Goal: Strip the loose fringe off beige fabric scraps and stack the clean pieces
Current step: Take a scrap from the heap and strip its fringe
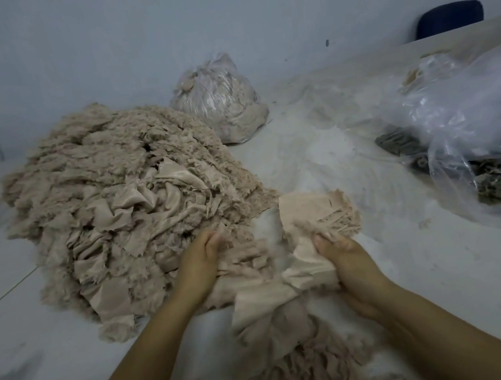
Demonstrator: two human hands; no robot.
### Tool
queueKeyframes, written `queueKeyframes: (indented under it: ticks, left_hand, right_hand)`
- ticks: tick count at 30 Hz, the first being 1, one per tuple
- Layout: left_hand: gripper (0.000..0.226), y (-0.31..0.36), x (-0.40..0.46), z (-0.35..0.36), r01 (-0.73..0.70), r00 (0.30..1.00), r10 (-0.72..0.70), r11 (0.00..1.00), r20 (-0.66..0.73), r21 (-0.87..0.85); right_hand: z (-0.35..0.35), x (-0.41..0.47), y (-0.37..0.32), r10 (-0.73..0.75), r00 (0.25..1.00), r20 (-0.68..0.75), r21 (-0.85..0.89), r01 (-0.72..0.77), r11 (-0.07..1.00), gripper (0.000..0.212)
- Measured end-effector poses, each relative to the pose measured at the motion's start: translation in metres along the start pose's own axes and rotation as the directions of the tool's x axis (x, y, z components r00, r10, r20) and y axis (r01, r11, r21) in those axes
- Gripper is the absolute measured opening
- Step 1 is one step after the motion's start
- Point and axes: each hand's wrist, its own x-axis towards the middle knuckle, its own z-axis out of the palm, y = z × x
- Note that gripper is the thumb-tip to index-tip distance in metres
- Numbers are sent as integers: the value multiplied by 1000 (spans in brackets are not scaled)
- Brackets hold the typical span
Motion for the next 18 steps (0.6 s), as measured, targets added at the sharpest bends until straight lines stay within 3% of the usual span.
queueKeyframes:
  ticks: [4, 6, 8, 9, 11, 14, 16, 18]
  left_hand:
    - [40, 16, -10, 6, 4, 969, 35, 988, 245, -157]
    - [35, 31, -16, 17, -3, 901, 98, 975, 423, -221]
    - [15, 31, -22, 22, -53, 789, 142, 985, 597, -165]
    - [17, 28, -24, 20, -67, 744, 132, 990, 655, -124]
    - [23, 23, -24, 15, -47, 745, 105, 993, 658, -104]
    - [14, 42, -19, 12, 45, 858, 90, 967, 506, -249]
    - [57, 62, -14, 18, 90, 877, 86, 937, 473, -338]
    - [72, 78, -8, 24, -8, 879, 125, 969, 460, -248]
  right_hand:
    - [-9, 3, -1, 5, 998, 57, -40, -3, 999, 18]
    - [-2, 4, -1, -53, 999, 9, -17, 53, 998, 26]
    - [-5, 8, -9, -88, 988, -130, 69, 97, 993, 30]
    - [-11, 10, -14, -98, 981, -169, 82, 113, 990, 30]
    - [-20, 11, -25, -109, 988, -110, -10, 109, 994, 30]
    - [-16, 5, -29, -22, 991, 133, -268, 57, 962, 20]
    - [-9, 4, -30, 43, 963, 265, -459, 87, 884, 20]
    - [-3, 5, -32, 70, 941, 330, -539, 127, 833, 36]
